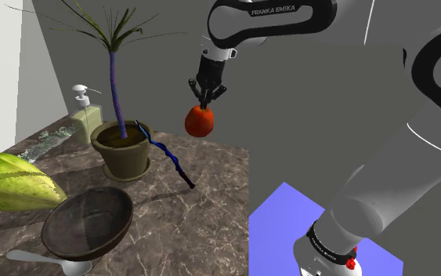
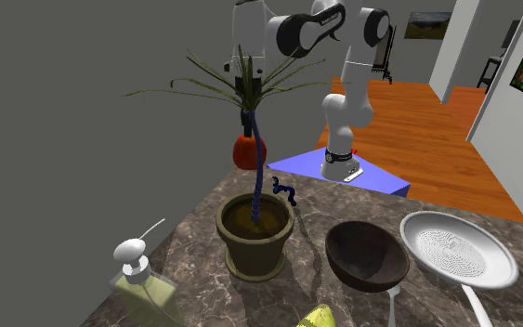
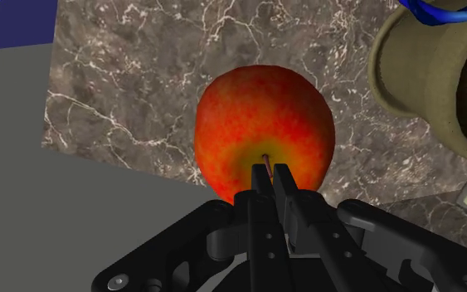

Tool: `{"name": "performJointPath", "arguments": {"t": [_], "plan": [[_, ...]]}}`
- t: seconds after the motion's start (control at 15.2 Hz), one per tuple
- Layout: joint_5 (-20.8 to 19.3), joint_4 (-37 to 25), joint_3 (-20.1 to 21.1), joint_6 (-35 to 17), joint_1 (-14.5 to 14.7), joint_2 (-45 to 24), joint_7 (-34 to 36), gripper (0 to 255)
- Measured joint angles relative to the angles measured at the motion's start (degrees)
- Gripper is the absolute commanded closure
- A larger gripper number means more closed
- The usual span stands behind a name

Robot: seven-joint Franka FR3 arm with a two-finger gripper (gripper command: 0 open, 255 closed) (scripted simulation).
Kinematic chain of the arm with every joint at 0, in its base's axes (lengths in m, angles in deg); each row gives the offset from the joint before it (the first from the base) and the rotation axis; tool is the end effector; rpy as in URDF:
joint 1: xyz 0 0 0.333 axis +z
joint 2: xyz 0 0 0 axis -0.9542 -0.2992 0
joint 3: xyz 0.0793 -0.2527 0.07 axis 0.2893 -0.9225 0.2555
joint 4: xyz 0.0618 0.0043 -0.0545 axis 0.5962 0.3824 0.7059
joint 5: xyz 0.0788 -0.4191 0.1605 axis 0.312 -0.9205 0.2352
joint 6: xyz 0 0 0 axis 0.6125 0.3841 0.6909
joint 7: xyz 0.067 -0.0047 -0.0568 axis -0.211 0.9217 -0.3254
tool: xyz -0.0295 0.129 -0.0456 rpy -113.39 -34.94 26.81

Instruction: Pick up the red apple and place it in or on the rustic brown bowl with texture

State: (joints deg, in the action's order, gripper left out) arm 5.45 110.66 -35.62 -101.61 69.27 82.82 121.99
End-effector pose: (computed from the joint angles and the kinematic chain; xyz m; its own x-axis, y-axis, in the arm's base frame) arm 0.5919 0.0923 0.4468 0.8185 -0.5738 0.0281 -0.5701 -0.8172 -0.0846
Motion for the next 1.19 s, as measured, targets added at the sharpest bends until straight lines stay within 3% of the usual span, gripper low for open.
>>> {"name": "performJointPath", "arguments": {"t": [0.4, 1.19], "plan": [[-0.09, -3.97, 0.32, 3.90, 0.24, -0.02, 0.84, 255], [-1.11, -10.88, 9.34, 7.97, 6.79, -2.19, 16.81, 255]]}}
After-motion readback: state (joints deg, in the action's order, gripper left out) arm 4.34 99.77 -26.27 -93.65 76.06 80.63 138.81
